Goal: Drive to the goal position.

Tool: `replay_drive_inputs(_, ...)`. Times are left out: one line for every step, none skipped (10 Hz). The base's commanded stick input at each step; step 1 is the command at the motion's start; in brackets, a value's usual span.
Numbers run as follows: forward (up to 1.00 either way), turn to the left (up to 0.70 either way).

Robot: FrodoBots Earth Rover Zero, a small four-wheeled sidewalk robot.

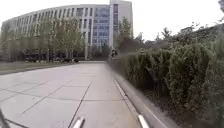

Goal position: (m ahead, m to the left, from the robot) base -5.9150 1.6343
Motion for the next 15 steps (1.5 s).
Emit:
replay_drive_inputs(0.0,0.0)
replay_drive_inputs(0.0,0.0)
replay_drive_inputs(0.0,0.0)
replay_drive_inputs(0.0,0.0)
replay_drive_inputs(0.0,0.0)
replay_drive_inputs(0.0,0.0)
replay_drive_inputs(0.01,0.0)
replay_drive_inputs(0.02,0.0)
replay_drive_inputs(0.04,0.0)
replay_drive_inputs(0.02,0.0)
replay_drive_inputs(0.0,0.0)
replay_drive_inputs(0.0,0.0)
replay_drive_inputs(0.0,0.0)
replay_drive_inputs(0.0,0.0)
replay_drive_inputs(0.0,0.0)
